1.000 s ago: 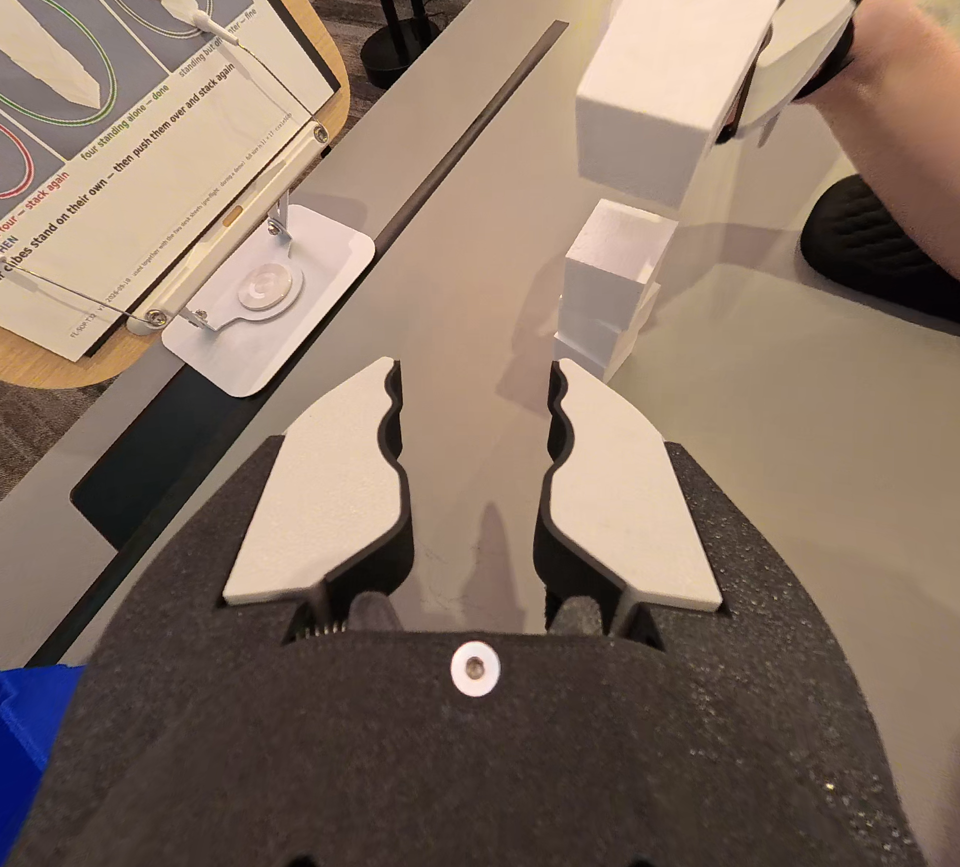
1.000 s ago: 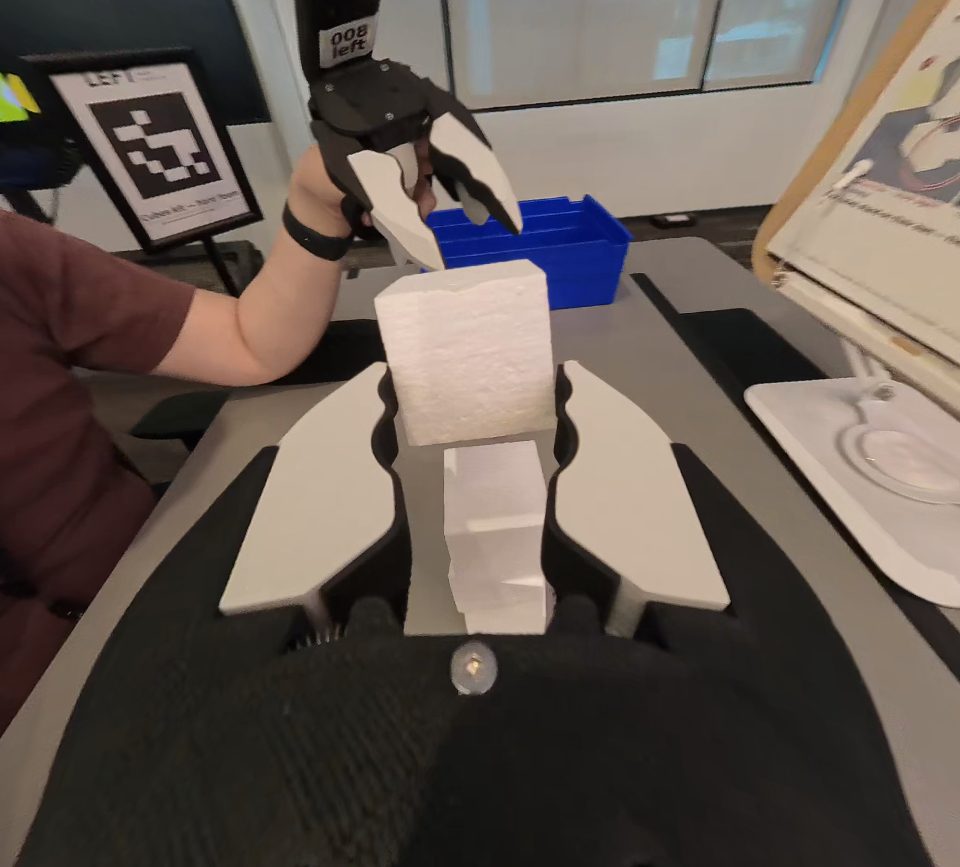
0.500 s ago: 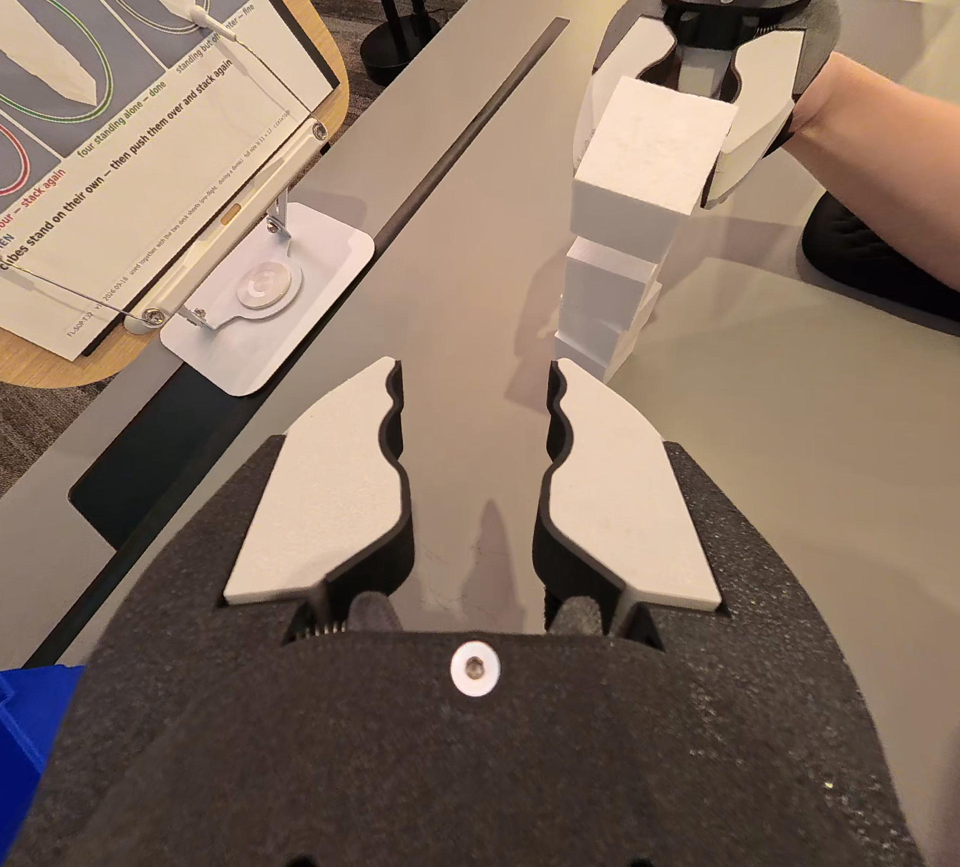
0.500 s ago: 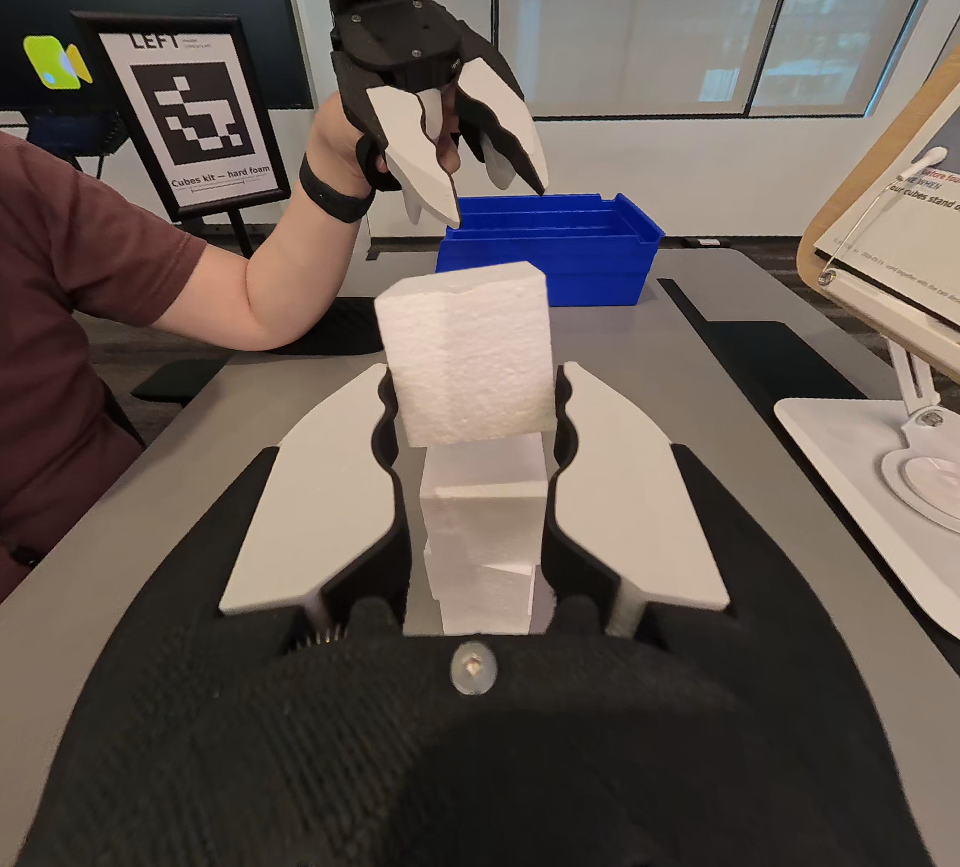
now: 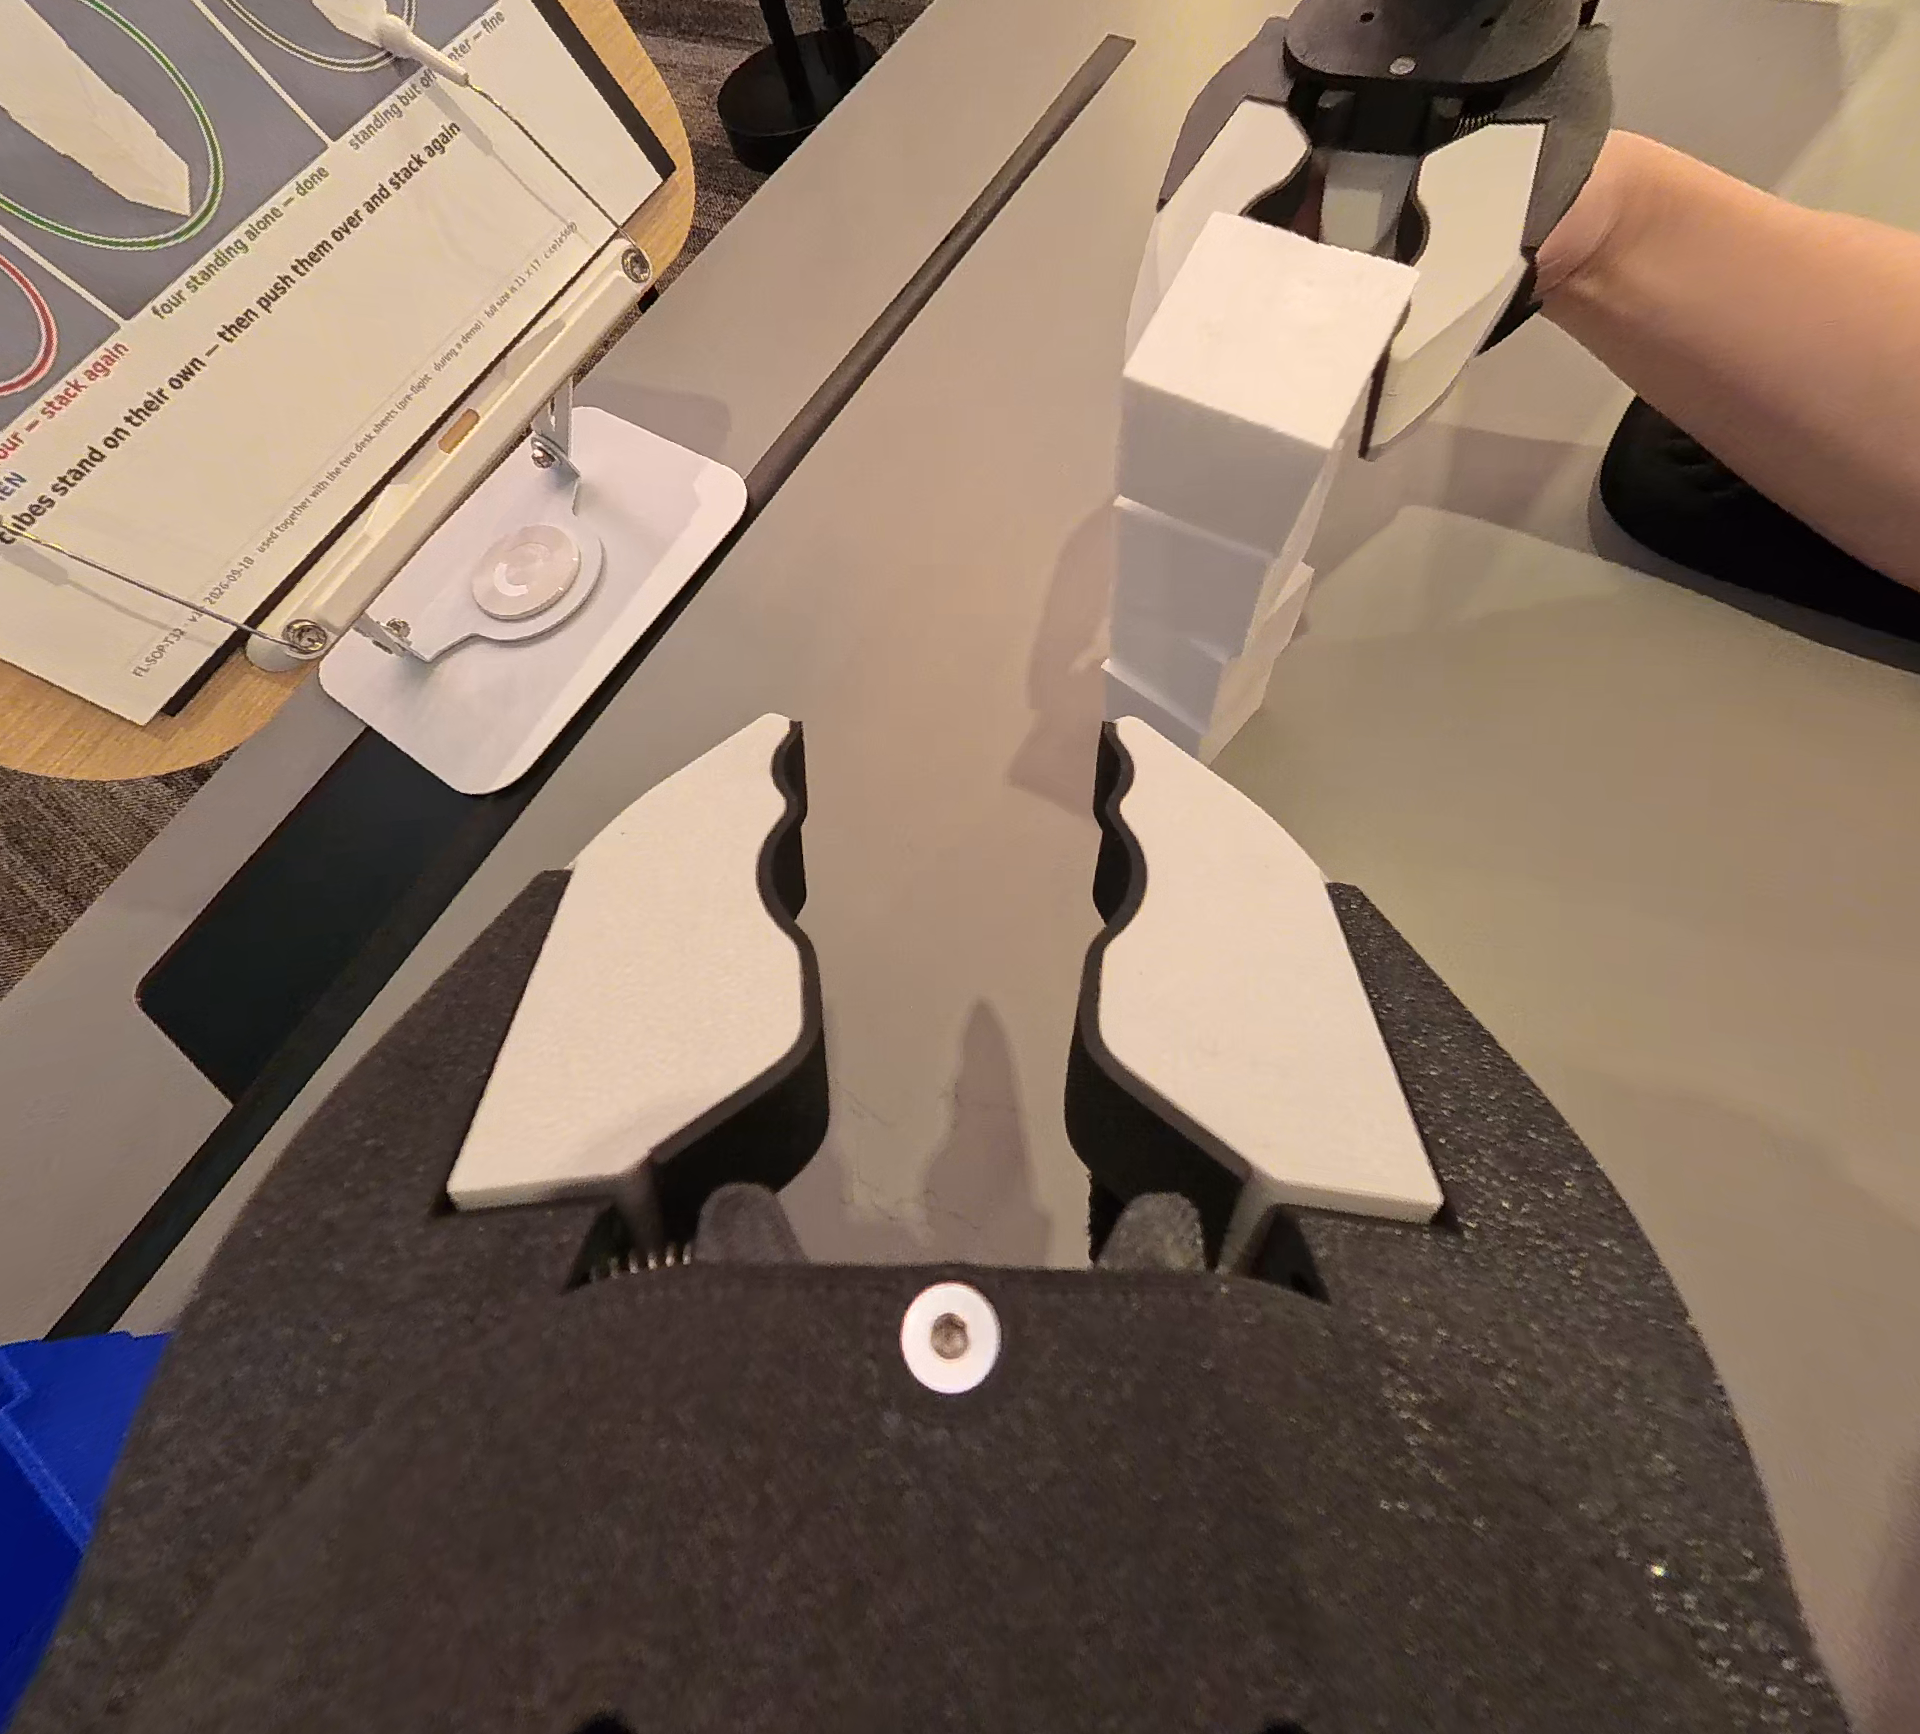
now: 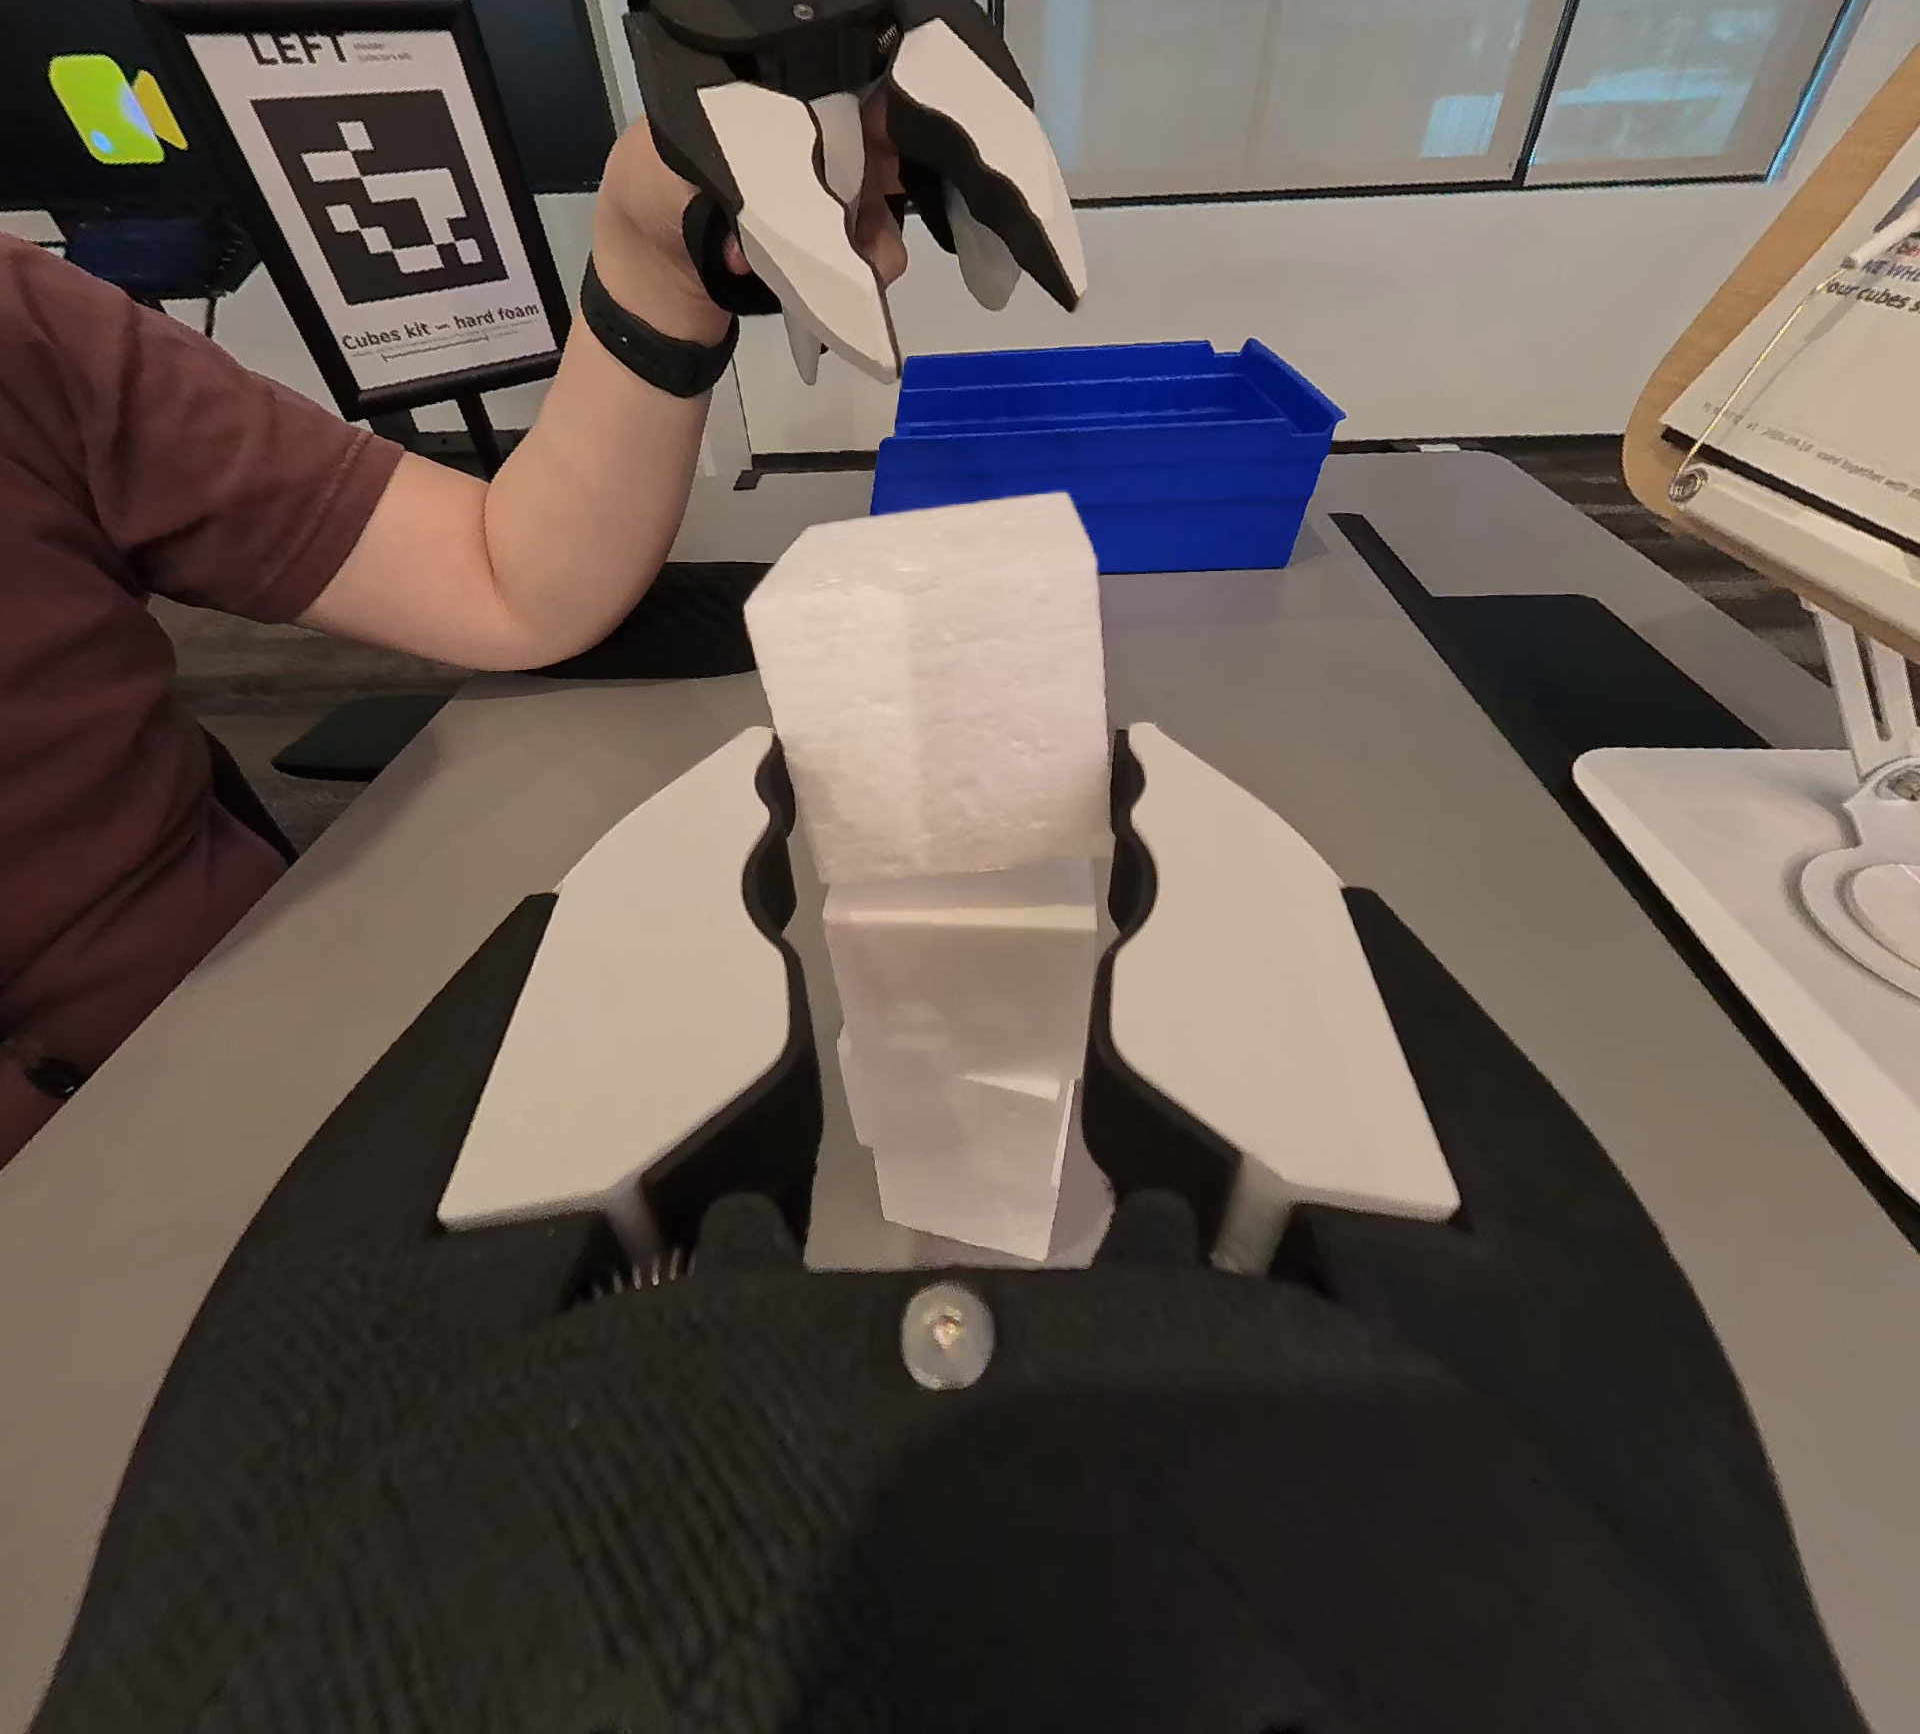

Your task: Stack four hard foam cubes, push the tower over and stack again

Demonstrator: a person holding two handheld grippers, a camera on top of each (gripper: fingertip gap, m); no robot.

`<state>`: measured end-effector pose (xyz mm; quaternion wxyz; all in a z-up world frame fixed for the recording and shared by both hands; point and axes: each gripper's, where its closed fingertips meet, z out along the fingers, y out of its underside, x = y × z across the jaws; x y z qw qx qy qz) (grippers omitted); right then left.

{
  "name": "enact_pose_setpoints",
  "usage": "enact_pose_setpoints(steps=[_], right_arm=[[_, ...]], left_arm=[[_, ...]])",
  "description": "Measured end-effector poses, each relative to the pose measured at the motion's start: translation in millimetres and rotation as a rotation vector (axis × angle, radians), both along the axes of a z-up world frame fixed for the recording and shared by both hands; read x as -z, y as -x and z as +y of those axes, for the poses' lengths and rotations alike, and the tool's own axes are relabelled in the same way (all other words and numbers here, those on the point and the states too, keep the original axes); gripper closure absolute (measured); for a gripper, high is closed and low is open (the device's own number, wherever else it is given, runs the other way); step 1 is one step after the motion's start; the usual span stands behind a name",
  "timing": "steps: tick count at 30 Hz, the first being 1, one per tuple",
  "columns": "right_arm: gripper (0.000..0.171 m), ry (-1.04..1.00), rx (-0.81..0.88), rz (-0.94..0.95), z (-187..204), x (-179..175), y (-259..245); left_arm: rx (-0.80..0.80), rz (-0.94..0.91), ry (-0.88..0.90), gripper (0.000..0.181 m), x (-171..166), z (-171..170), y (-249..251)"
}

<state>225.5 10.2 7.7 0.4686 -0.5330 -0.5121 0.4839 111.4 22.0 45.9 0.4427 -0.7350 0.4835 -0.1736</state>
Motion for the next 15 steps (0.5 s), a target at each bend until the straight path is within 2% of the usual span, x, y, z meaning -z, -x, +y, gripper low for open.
enact_pose_setpoints(steps=[8,15], right_arm=[[0.110,0.039,-0.029,-0.021,-1.3,9.2,-2.4],[0.087,0.055,-0.015,-0.052,-0.7,11.1,-9.5]], left_arm=[[0.002,0.003,0.001,0.128,0.5,-0.7,-1.1],[0.011,0.011,0.009,0.127,3.6,-0.9,-2.0]])
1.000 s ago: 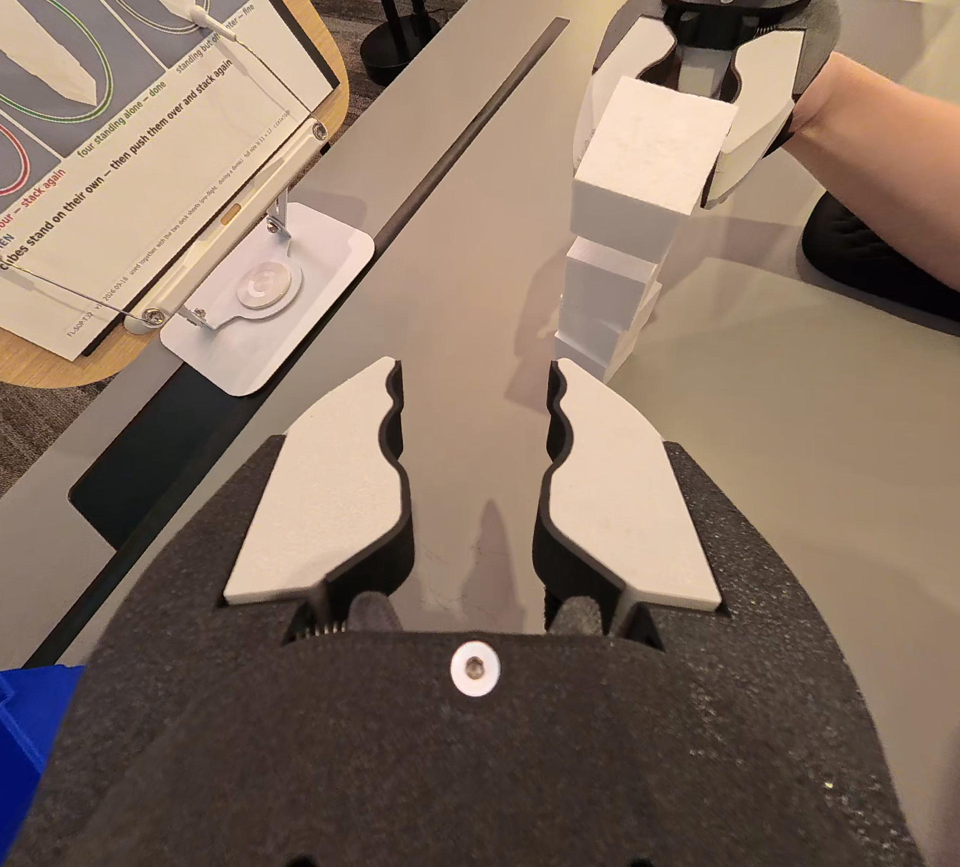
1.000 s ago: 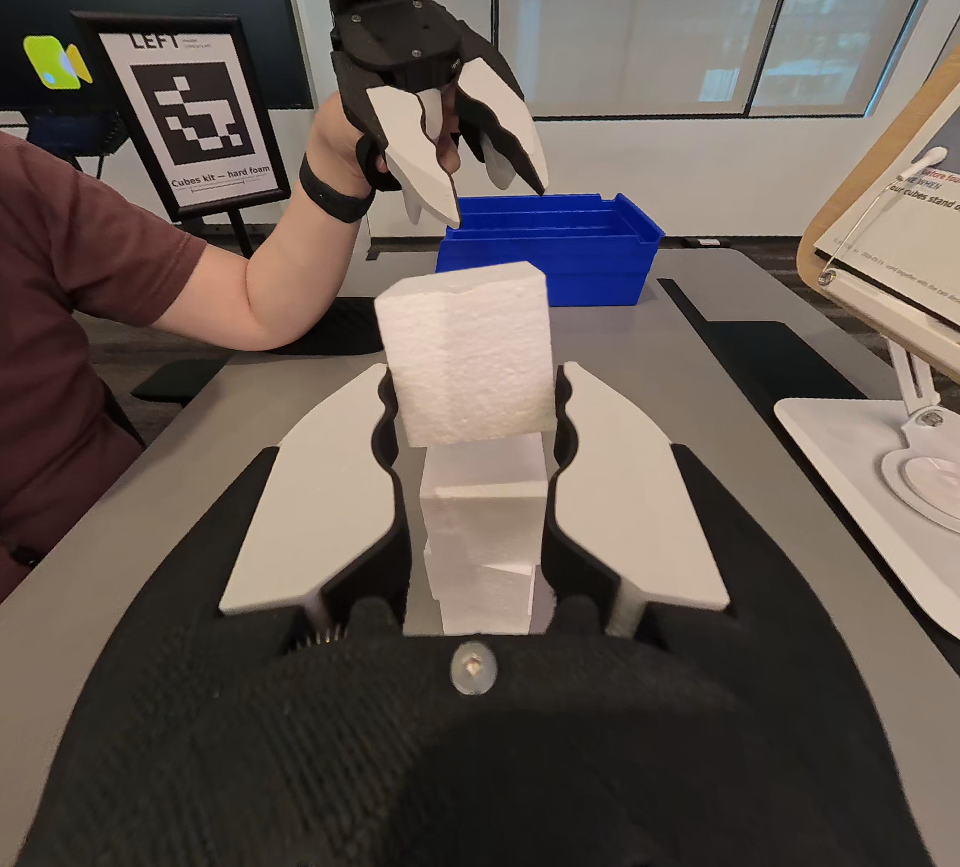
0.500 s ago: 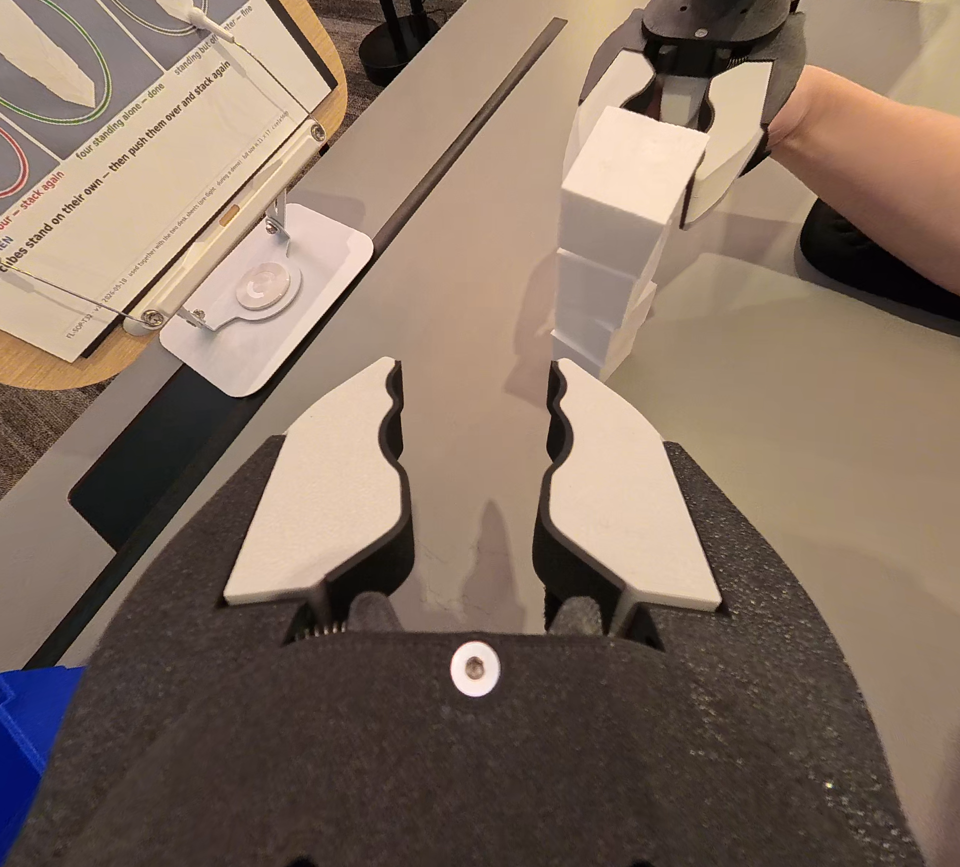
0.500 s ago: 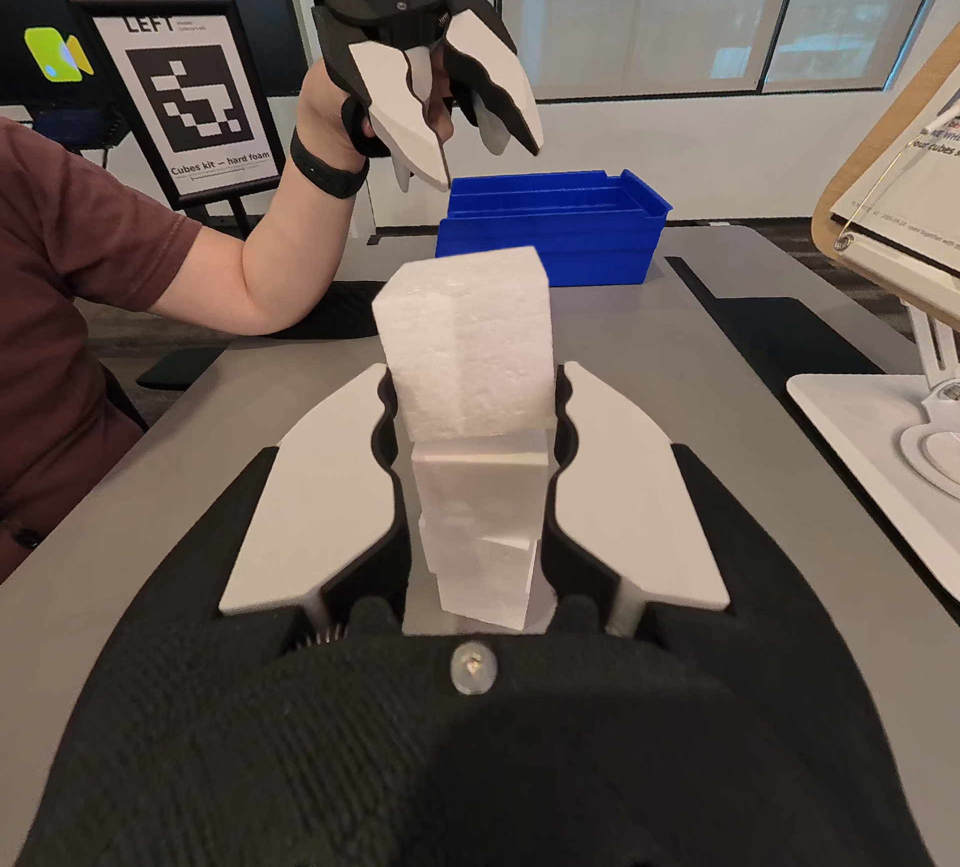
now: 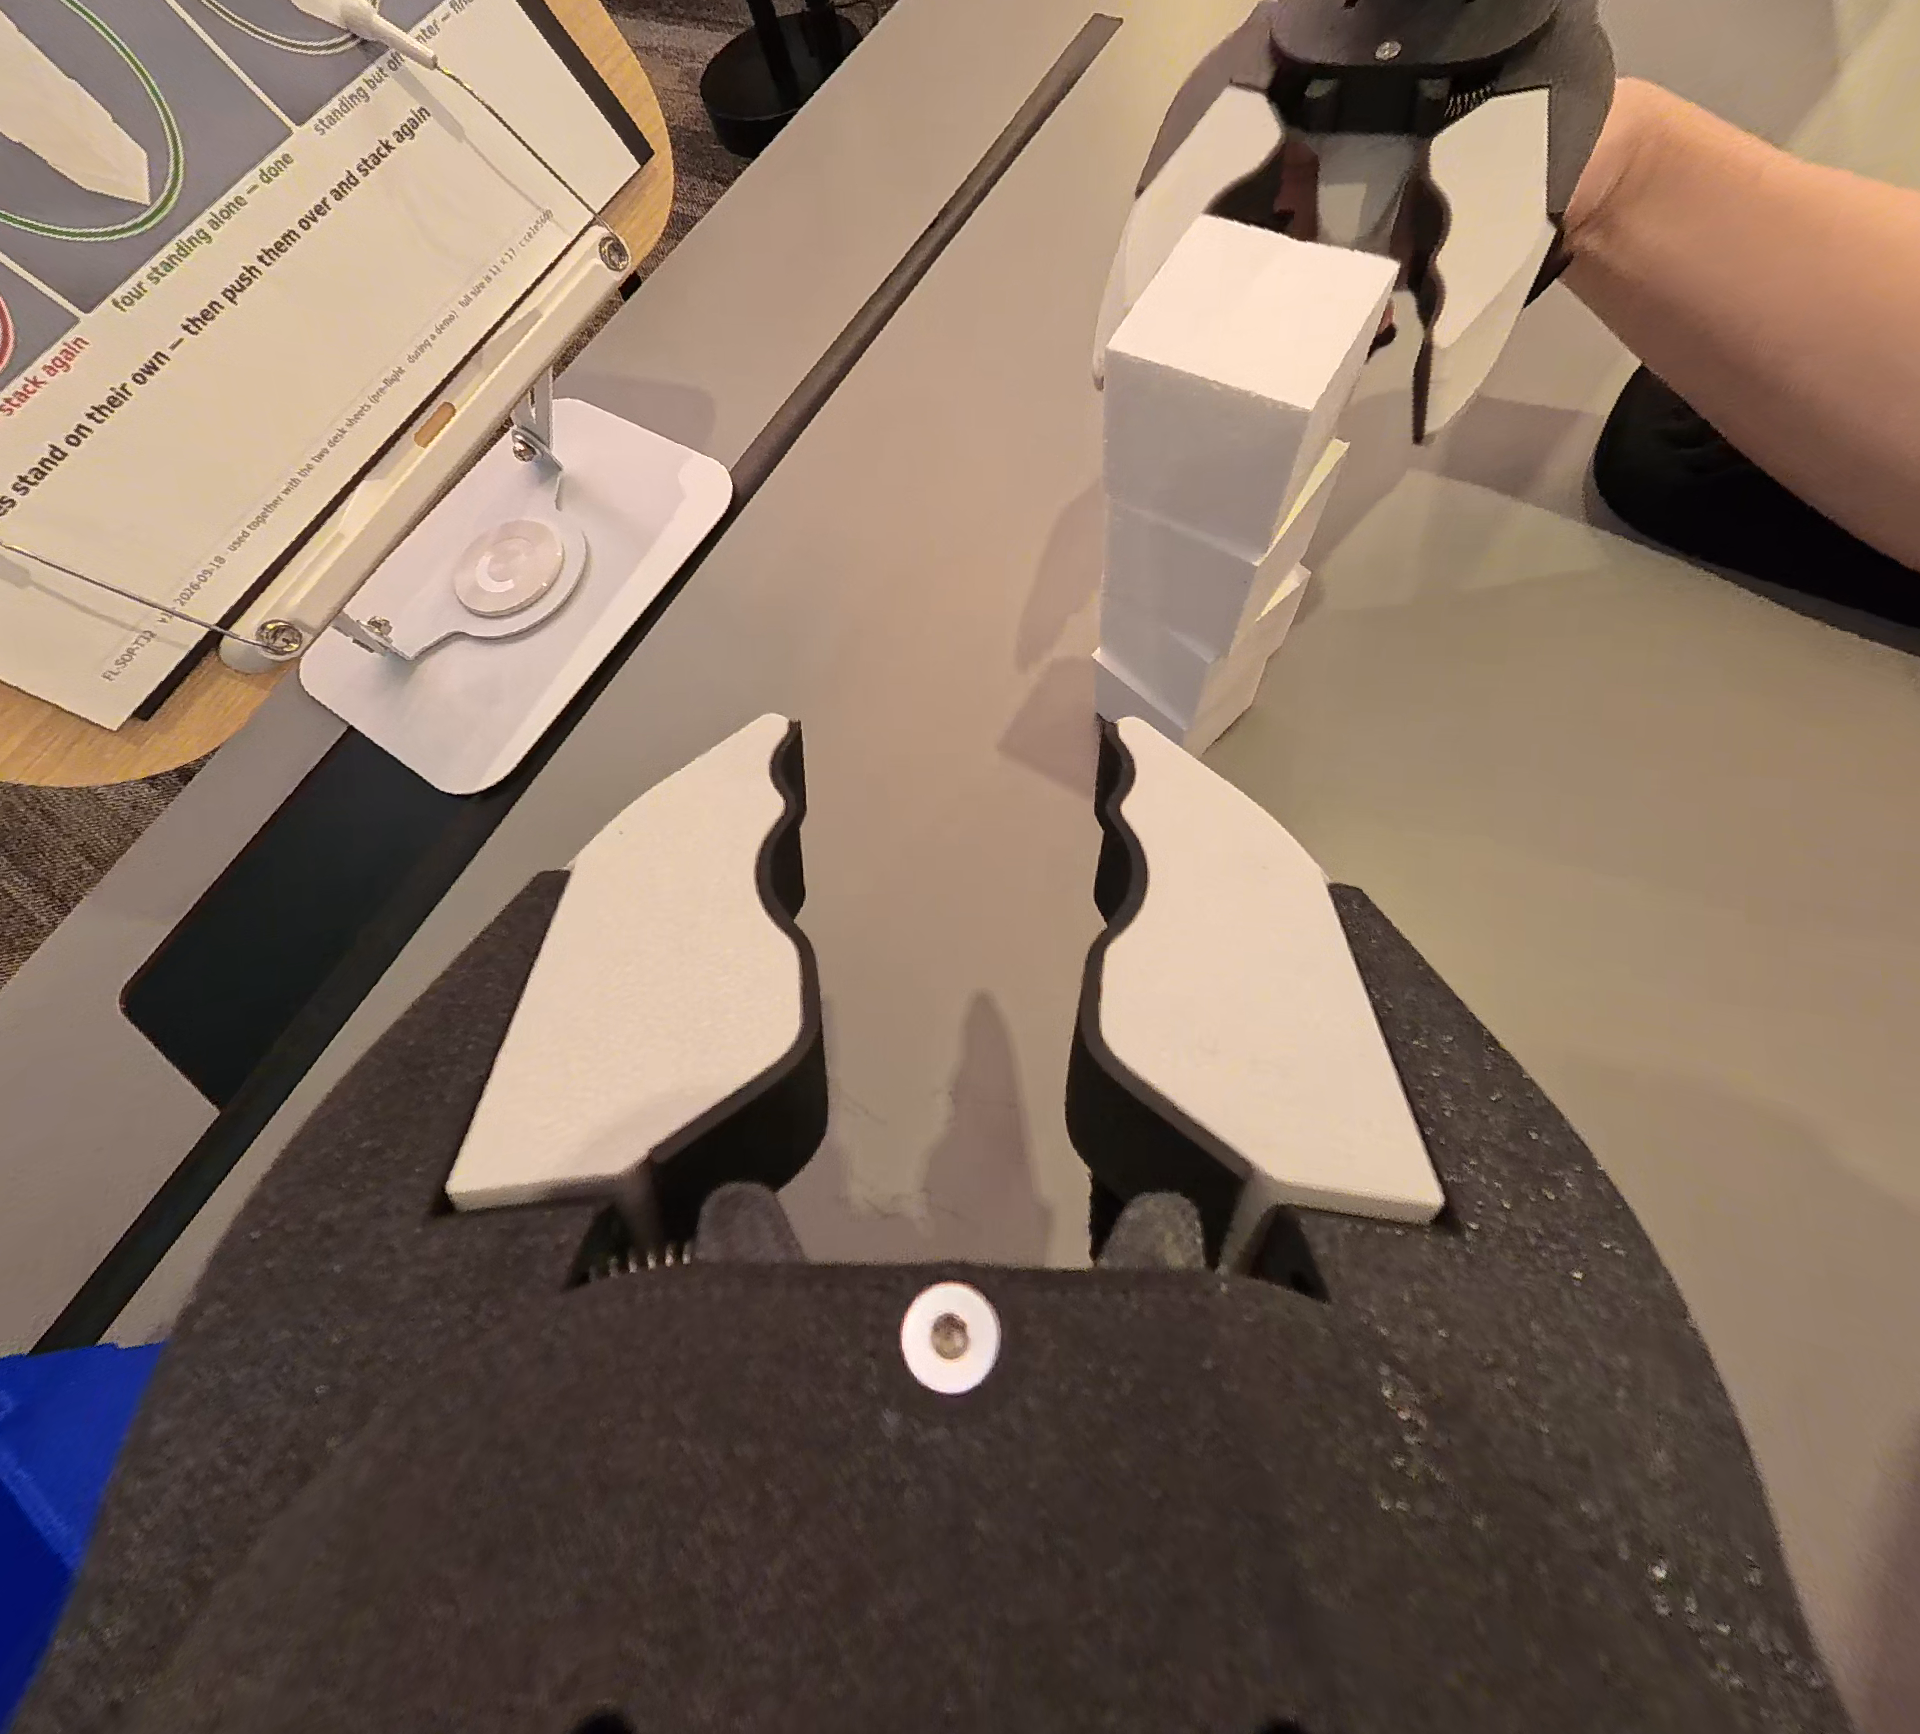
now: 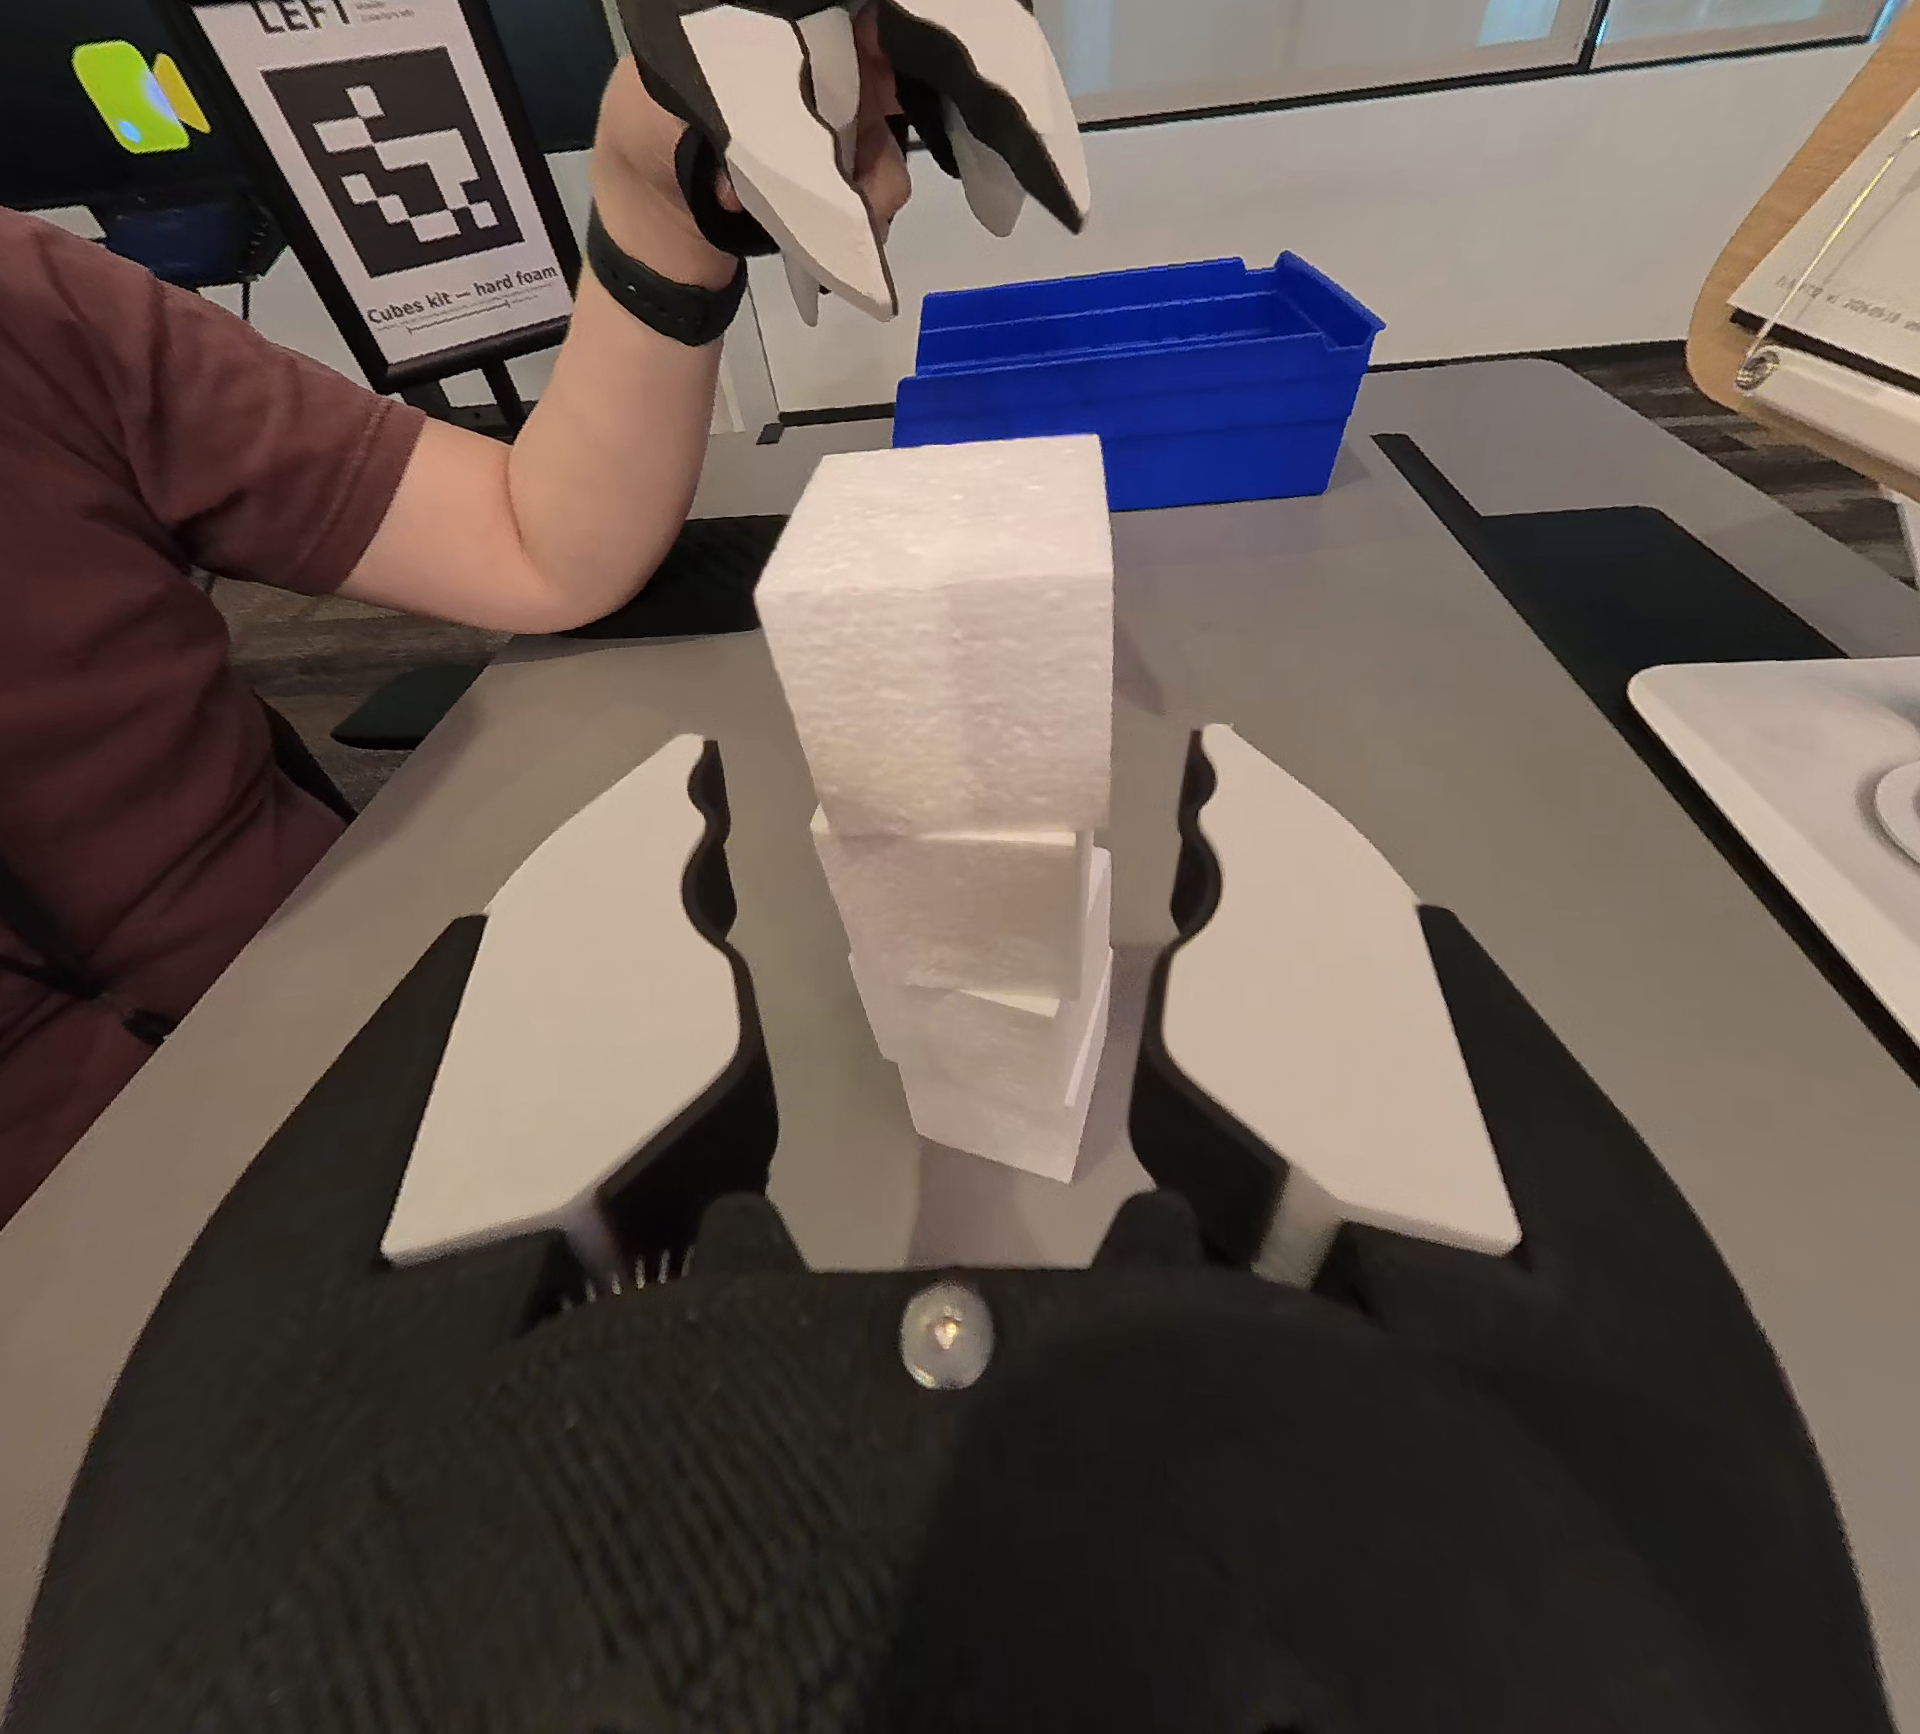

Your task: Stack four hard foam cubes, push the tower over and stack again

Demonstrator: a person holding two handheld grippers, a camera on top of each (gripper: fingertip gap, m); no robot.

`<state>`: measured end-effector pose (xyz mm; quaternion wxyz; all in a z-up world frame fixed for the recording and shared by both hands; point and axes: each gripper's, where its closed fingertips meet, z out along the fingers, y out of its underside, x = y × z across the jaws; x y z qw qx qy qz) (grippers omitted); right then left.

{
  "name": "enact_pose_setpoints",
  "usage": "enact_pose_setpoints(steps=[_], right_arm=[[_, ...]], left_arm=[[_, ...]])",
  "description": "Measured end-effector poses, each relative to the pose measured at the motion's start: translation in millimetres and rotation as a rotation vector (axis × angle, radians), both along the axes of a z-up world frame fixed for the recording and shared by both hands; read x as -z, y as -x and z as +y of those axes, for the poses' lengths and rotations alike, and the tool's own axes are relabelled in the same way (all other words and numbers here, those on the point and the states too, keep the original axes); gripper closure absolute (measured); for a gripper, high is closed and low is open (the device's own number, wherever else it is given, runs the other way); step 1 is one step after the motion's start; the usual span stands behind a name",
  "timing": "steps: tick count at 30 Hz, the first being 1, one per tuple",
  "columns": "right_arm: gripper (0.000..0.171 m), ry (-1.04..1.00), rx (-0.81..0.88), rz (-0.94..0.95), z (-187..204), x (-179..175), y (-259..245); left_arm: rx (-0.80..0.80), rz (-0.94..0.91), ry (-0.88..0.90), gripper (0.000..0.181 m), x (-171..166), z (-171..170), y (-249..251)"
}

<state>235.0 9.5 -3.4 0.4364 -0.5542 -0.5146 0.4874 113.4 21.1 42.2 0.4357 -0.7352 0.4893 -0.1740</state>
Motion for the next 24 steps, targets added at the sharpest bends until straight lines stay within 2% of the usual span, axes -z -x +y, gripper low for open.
enact_pose_setpoints(steps=[4,7,9,11,12,14,17,24], right_arm=[[0.085,-0.017,0.062,0.025,6,-15,-26],[0.085,0.009,0.128,0.024,10,-25,-55],[0.090,0.018,0.175,0.007,12,-28,-76],[0.115,0.021,0.203,-0.026,9,-30,-97],[0.135,0.017,0.222,-0.046,8,-32,-107],[0.168,-0.001,0.270,-0.055,6,-39,-127],[0.171,-0.027,0.409,-0.059,10,-53,-155],[0.171,0.046,0.687,-0.170,10,-57,-211]], left_arm=[[0.020,0.024,0.047,0.130,14,2,-1],[0.025,0.092,0.156,0.136,47,7,-6],[0.035,0.134,0.226,0.148,72,11,-14],[0.057,0.157,0.304,0.172,95,10,-26],[0.060,0.163,0.342,0.181,106,10,-32],[0.043,0.173,0.407,0.181,123,11,-40],[0.009,0.192,0.458,0.181,138,11,-43],[-0.153,0.112,0.523,0.181,146,19,-42]])
